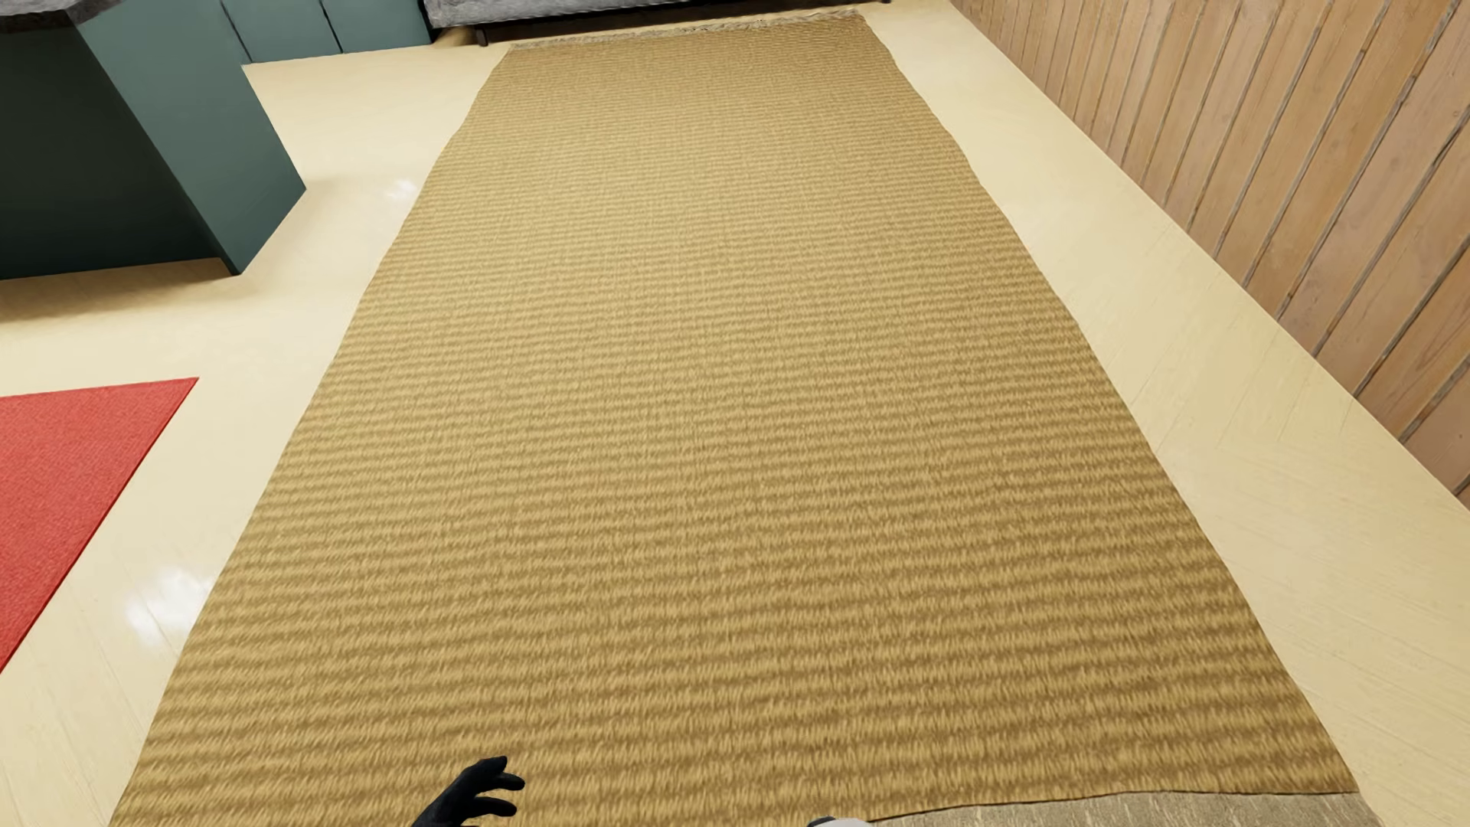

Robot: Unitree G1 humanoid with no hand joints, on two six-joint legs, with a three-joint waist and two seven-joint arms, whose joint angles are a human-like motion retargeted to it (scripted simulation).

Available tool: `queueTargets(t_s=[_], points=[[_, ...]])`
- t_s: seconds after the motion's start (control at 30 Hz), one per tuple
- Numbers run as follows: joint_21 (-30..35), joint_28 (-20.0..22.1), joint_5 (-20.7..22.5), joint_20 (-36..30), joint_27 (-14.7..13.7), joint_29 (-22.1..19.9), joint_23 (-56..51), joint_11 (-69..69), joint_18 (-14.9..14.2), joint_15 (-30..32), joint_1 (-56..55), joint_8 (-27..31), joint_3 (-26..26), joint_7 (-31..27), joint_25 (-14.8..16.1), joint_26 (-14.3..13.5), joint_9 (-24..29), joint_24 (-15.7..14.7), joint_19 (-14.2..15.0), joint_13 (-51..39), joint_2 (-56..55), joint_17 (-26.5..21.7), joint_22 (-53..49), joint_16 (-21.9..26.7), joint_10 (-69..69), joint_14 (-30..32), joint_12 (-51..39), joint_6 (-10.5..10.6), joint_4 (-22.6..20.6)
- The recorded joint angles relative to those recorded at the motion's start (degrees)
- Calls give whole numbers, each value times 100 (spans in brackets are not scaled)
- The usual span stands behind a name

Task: Move forward

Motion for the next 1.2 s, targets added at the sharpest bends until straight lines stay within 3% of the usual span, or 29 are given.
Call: queueTargets(t_s=[0.03, 0.07, 0.17, 0.23, 0.33, 0.37, 0.4, 0.43, 0.47, 0.5, 0.53, 0.57, 0.6, 0.63, 0.67, 0.73, 0.77, 0.83, 0.9, 1.0, 1.07, 1.1, 1.13, 1.17, 1.2], points=[[-100, 0, 242, -33, 0, 0, 48, 212, 0, -373, -310, 0, 106, 0, 0, 0, -10, 0, 0, 55, 222, 29, 26, -76, 780, 886, 184, 55, 102], [-56, 0, 376, -128, 0, 0, -7, 241, 0, -699, -908, 0, 213, 0, 0, 0, 3, 0, 0, 20, 489, 26, 51, -119, 1899, 1206, 232, 54, 85], [38, 0, 578, -458, 0, 0, -276, -188, 0, -1123, -2504, 0, 925, 0, 0, 0, 98, 0, 0, -311, 1761, -35, 331, -167, 3799, 896, 545, -107, -5], [16, 0, 493, -570, 0, 0, -630, -605, 0, -1266, -3260, 0, 1572, 0, 0, 0, 197, 0, 0, -596, 2667, -127, 609, -119, 3212, 1055, 765, -309, -81], [-170, 0, 383, -617, 0, 0, -1347, -907, 0, -1729, -3863, 0, 2244, 0, 0, 0, 320, 0, 0, -1079, 3649, -438, 910, -84, 638, 2020, 1149, -364, -42], [-281, 0, 370, -765, 0, 0, -1471, -871, 0, -1957, -3935, 0, 2423, 0, 0, 0, 292, 0, 0, -1271, 3760, -529, 1075, -101, -308, 1728, 1197, -357, -45], [-474, 0, 383, -830, 0, 0, -1579, -896, 0, -2167, -3883, 0, 2515, 0, 0, 0, 261, 0, 0, -1392, 4003, -573, 1216, -132, -945, 113, 1315, -332, -66], [-535, 0, 303, -1114, 0, 0, -1553, -830, 0, -2205, -3864, 0, 2697, 0, 0, 0, 209, 0, 0, -1559, 4101, -590, 1430, -135, -1874, -846, 1343, -370, -54], [-648, 0, 218, -1139, 0, 0, -1568, -711, 0, -2059, -3909, 0, 2763, 0, 0, 0, 222, 0, 0, -1625, 4297, -589, 1561, -163, -1065, -1135, 1461, -384, -93], [-728, 0, 121, -1176, 0, 0, -1537, -485, 0, -1745, -4100, 0, 2776, 0, 0, 0, 211, 0, 0, -1649, 4380, -571, 1629, -209, -1082, -661, 1544, -436, -226], [-839, 0, -1, -1261, 0, 0, -1519, -238, 0, -1178, -4103, 0, 2869, 0, 0, 0, 157, 0, 0, -1555, 4448, -544, 1717, -258, -935, 269, 1627, -454, -328], [-918, 0, -131, -1226, 0, 0, -1393, 172, 0, -202, -4175, 0, 2829, 0, 0, 0, 80, 0, 0, -1424, 4416, -455, 1793, -303, -633, 892, 1694, -523, -480], [-951, 0, -285, -1006, 0, 0, -1266, 875, 0, 986, -4083, 0, 2776, 0, 0, 0, 16, 0, 0, -1224, 4127, -381, 1733, -329, -333, 1022, 1796, -569, -629], [-896, 0, -383, -851, 0, 0, -1152, 1707, 0, 1709, -3881, 0, 2796, 0, 0, 0, 49, 0, 0, -1116, 3592, -322, 1622, -336, -175, 960, 1767, -579, -754], [-715, 0, -429, -795, 0, 0, -1020, 2708, 0, 1375, -3649, 0, 2698, 0, 0, 0, 75, 0, 0, -1065, 2944, -302, 1456, -329, -57, 842, 1719, -566, -953], [-423, 0, -325, -839, 0, 0, -675, 3842, 0, -907, -2773, 0, 2241, 0, 0, 0, 206, 0, 0, -1084, 1999, -201, 1425, -297, -185, 254, 1369, -444, -993], [-378, 0, -294, -781, 0, 0, -576, 3932, 0, -1296, -2310, 0, 1919, 0, 0, 0, 229, 0, 0, -1046, 1529, -144, 1265, -250, -397, -146, 1214, -381, -937], [-253, 0, -298, -697, 0, 0, -675, 3125, 0, -1217, -1446, 0, 1132, 0, 0, 0, 278, 0, 0, -830, 850, -107, 984, -63, -812, -888, 832, -227, -672], [-86, 0, -368, -638, 0, 0, -818, 1418, 0, -850, -753, 0, 634, 0, 0, 0, 299, 0, 0, -594, 438, -112, 702, 146, -1094, -1517, 397, -171, -490], [-27, 0, -386, -237, 0, 0, -739, -1377, 0, -305, -201, 0, 230, 0, 0, 0, 83, 0, 0, -307, 304, -76, 120, 359, -1118, -2256, -104, -170, -309], [138, 0, -314, 43, 0, 0, -363, -745, 0, -205, 89, 0, 20, 0, 0, 0, 100, 0, 0, -202, 50, -31, -129, 388, -1110, -1835, -305, -124, -100], [289, 0, -194, 124, 0, 0, -148, -458, 0, 153, 116, 0, 29, 0, 0, 0, 43, 0, 0, -153, -92, -8, -143, 331, -887, -1153, -299, -71, -71], [426, 0, -33, 230, 0, 0, 44, -68, 0, 114, 76, 0, 95, 0, 0, 0, 41, 0, 0, -90, -52, -14, -151, 221, -387, -167, -146, 53, 6], [483, 0, 128, 210, 0, 0, 178, 141, 0, -230, -187, 0, 147, 0, 0, 0, 39, 0, 0, -70, 225, 10, -48, 152, 388, 880, -3, 85, 79], [457, 0, 210, 48, 0, 0, 145, 190, 0, -552, -809, 0, 134, 0, 0, 0, -14, 0, 0, -94, 394, 18, 6, 118, 1348, 1516, 84, 71, 62]])
